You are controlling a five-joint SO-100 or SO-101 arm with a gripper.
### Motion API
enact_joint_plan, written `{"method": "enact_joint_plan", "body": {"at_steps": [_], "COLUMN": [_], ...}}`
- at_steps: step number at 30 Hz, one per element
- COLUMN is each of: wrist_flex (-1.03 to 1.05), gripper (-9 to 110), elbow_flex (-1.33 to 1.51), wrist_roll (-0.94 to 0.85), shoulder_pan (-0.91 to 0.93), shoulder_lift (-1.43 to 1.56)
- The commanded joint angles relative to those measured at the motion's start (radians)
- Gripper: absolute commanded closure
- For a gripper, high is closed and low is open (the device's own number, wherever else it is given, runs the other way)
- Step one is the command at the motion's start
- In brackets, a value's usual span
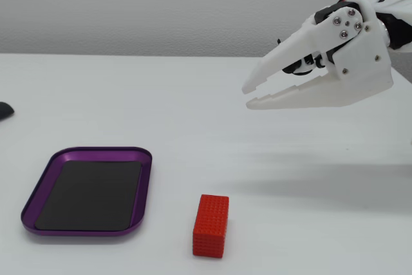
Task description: Pick up the cube and place it in the box.
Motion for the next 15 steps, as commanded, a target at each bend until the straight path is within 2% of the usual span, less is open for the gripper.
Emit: {"method": "enact_joint_plan", "body": {"at_steps": [1,15], "wrist_flex": [-0.014,-0.067], "gripper": [102,102], "elbow_flex": [0.006,0.006], "wrist_roll": [0.017,0.002], "shoulder_pan": [-0.005,0.003], "shoulder_lift": [0.021,0.020]}}
